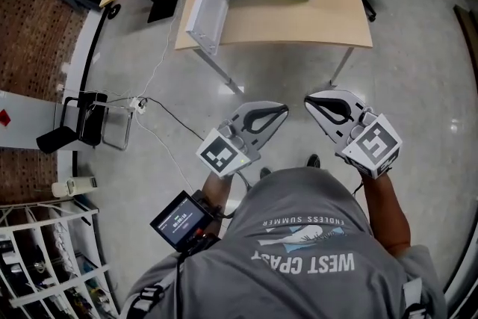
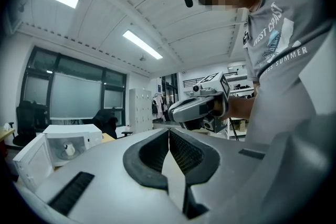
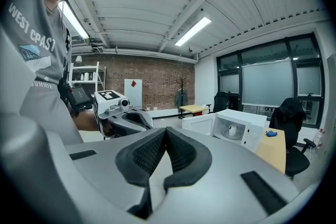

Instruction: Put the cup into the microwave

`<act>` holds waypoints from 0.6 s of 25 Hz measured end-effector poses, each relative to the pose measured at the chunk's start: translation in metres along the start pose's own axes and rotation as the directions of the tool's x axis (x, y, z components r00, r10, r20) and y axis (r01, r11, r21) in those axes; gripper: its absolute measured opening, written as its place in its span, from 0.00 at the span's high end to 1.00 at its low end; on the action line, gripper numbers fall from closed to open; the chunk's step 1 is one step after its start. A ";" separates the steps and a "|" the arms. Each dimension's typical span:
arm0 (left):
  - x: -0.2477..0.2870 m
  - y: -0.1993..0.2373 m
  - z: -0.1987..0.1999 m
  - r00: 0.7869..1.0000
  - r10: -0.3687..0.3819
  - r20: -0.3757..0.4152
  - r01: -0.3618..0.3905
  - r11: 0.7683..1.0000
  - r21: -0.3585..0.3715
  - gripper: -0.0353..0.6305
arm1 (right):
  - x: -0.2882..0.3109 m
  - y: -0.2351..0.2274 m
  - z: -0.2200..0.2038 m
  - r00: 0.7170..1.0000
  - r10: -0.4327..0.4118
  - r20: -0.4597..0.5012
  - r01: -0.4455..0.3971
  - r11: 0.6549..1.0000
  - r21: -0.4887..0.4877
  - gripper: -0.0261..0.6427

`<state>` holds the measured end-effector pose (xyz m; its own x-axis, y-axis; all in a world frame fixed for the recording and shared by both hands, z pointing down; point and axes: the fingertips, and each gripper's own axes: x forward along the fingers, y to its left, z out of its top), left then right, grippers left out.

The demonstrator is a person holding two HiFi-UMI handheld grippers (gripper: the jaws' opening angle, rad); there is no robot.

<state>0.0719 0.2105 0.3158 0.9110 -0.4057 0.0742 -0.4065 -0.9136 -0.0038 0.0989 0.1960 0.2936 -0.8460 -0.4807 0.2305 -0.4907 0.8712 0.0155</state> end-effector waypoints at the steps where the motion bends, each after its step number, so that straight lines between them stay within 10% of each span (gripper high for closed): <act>1: -0.008 0.004 0.001 1.000 0.004 0.003 -0.004 1.000 -0.004 0.91 | 0.006 0.005 0.001 1.000 -0.001 -0.010 0.001 1.000 -0.002 0.93; 15: -0.053 0.030 -0.034 1.000 0.002 -0.012 -0.001 1.000 0.019 0.91 | 0.050 0.023 -0.019 0.999 -0.031 -0.011 0.031 0.999 0.011 0.93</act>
<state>0.0089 0.2051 0.3454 0.9095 -0.4067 0.0859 -0.4064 -0.9134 -0.0226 0.0495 0.1936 0.3238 -0.8283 -0.5061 0.2403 -0.5190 0.8547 0.0115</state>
